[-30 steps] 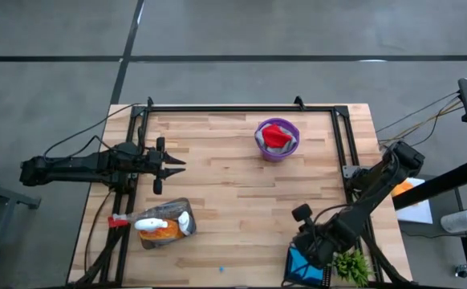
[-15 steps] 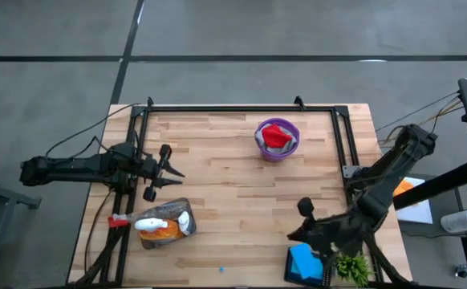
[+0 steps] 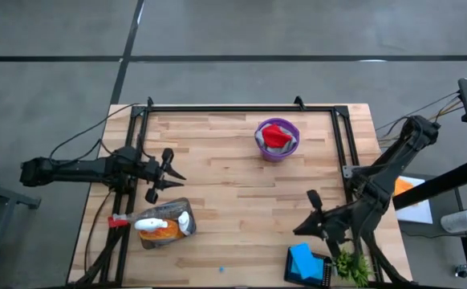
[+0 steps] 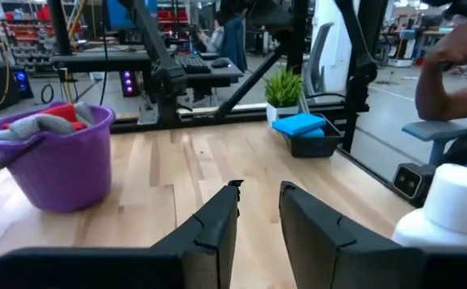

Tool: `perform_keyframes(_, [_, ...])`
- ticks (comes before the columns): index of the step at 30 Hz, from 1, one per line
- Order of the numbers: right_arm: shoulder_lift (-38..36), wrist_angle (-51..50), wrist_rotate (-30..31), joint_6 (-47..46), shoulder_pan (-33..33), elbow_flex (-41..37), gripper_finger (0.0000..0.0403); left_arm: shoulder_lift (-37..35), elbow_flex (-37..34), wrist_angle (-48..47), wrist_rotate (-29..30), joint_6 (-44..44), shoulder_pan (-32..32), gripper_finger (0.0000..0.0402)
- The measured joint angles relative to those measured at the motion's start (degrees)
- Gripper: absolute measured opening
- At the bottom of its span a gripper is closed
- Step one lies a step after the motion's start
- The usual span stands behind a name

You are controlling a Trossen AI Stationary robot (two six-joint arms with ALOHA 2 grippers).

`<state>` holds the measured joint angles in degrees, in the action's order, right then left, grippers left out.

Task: Pick & Place Kitchen Items
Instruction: Adjust the transparent spray bottle in the gray bin

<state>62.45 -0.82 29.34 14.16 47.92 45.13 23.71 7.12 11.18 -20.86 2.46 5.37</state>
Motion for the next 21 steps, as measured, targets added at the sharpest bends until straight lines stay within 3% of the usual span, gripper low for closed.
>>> perform_keyframes(4, [-5.12,1.37,0.65,-1.99,0.0,-4.98,0.0017,-0.91,-0.48,1.13,-0.05,-1.03,0.0,0.0099])
perform_keyframes(9, [-11.49,4.72,1.16,-2.81,0.07,-10.56,0.0017,-1.23,-6.89,13.77,-1.84,-4.42,0.09,0.0099])
perform_keyframes(16, [-17.83,5.14,1.29,-3.49,0.07,-15.01,0.0017,-1.48,-6.93,10.86,-1.77,-5.33,0.7,0.0099])
perform_keyframes(21, [-19.87,4.8,1.29,-3.56,0.07,-16.58,0.0017,-1.47,-6.93,8.71,-1.7,-0.96,0.72,0.0099])
